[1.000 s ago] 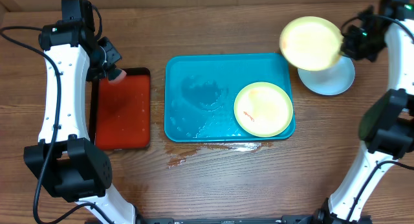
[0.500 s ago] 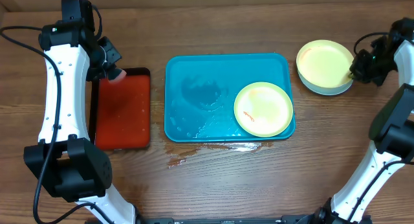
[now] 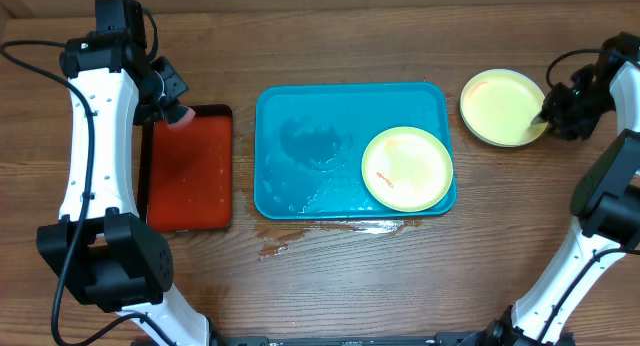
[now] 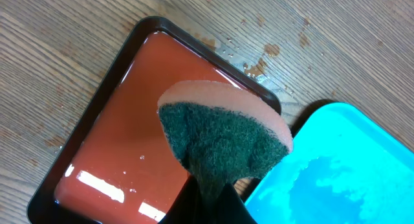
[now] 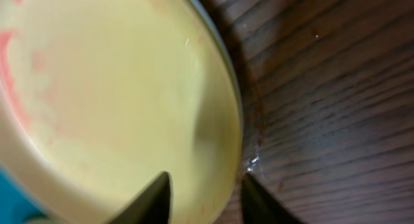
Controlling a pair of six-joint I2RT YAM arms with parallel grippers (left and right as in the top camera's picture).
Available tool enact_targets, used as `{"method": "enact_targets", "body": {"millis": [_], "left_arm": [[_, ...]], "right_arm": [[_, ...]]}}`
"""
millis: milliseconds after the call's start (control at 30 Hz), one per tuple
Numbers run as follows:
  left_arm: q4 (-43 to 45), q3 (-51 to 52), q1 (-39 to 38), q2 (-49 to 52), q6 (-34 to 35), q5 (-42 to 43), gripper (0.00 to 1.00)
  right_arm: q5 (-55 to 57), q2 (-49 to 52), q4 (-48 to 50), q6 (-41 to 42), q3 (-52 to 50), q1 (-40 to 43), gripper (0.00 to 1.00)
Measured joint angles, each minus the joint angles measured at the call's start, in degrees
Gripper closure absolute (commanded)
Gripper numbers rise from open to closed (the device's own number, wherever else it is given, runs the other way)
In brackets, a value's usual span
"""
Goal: Clean dirty plates on tray and stack at the side
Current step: 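Lower the yellow plate onto the white plate stack and release, then move the right gripper to the remaining yellow plate and grasp its rim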
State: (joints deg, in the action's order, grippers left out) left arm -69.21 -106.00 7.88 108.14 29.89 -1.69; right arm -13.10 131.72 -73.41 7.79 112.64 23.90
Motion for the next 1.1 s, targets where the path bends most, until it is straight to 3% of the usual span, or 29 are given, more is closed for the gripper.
{"method": "enact_targets", "body": {"millis": [200, 500, 633, 800, 1100], "left_arm": [[0.02, 0.00, 0.00, 0.00, 0.00, 0.00, 0.96], [0.20, 0.00, 0.00, 0.00, 0.00, 0.00, 0.96], [0.20, 0.00, 0.00, 0.00, 0.00, 0.00, 0.96], [0.20, 0.00, 0.00, 0.00, 0.00, 0.00, 0.96], [0.22, 0.00, 0.00, 0.00, 0.00, 0.00, 0.96]], "right_arm": [[-2.03, -1.70, -4.59, -2.75, 3.26, -1.14, 0.52], [-10.64, -4.07, -9.11, -20.61, 2.95, -14.43, 0.48], [-7.04, -4.07, -4.48, -25.90, 0.42, -23.04, 0.41], [0.46, -4.04, 1.46, -28.63, -3.54, -31.34, 0.39], [9.25, -3.89, 5.49, -29.53, -9.90, -33.35, 0.39]]}}
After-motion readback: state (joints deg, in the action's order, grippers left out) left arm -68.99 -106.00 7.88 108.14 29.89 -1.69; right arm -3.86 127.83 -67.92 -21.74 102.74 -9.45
